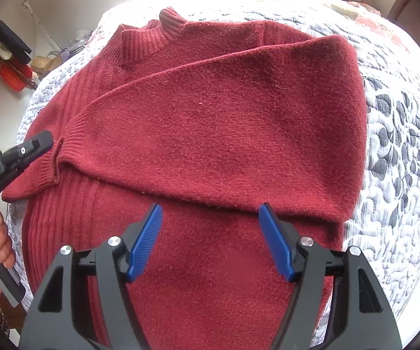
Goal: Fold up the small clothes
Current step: 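Release the sleeve with the left tool onto the sweater body, then grasp the crossed cuff with the right tool and straighten it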
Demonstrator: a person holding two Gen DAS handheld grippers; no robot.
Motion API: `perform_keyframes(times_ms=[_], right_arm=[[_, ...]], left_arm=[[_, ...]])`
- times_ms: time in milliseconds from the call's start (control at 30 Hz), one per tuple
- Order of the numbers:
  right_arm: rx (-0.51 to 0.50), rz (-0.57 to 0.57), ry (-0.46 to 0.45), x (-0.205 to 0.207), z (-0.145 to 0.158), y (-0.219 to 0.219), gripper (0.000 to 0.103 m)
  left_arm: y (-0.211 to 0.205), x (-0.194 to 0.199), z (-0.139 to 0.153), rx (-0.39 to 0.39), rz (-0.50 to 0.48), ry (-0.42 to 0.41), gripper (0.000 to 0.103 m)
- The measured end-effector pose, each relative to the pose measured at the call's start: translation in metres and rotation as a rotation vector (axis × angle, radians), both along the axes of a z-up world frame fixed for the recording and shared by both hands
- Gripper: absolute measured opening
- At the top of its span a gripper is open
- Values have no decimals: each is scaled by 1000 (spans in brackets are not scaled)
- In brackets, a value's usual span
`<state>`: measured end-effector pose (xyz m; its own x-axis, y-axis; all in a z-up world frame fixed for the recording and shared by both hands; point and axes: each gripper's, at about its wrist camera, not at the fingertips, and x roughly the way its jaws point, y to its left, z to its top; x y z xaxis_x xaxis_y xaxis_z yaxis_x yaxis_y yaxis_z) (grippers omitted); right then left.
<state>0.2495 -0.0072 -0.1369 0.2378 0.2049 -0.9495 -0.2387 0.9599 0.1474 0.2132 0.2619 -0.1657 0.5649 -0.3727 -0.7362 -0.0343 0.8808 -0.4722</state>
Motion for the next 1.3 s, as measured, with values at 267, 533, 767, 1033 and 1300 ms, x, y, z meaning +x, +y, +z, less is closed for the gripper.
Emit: perform_keyframes(times_ms=[267, 533, 767, 1033, 1300], right_arm=[[117, 111, 38, 6, 2, 50, 69], [167, 304, 88, 7, -3, 167, 61], [207, 309, 212, 10, -28, 207, 48], [212, 284, 239, 15, -44, 232, 26], [264, 321, 127, 14, -1, 227, 10]], left_arm=[[114, -37, 19, 253, 209, 55, 54], [195, -44, -23, 338, 248, 219, 55], [199, -49, -18, 274, 222, 161, 60], [223, -75, 1, 251, 273, 121, 67], [238, -85, 5, 232, 332, 123, 68]])
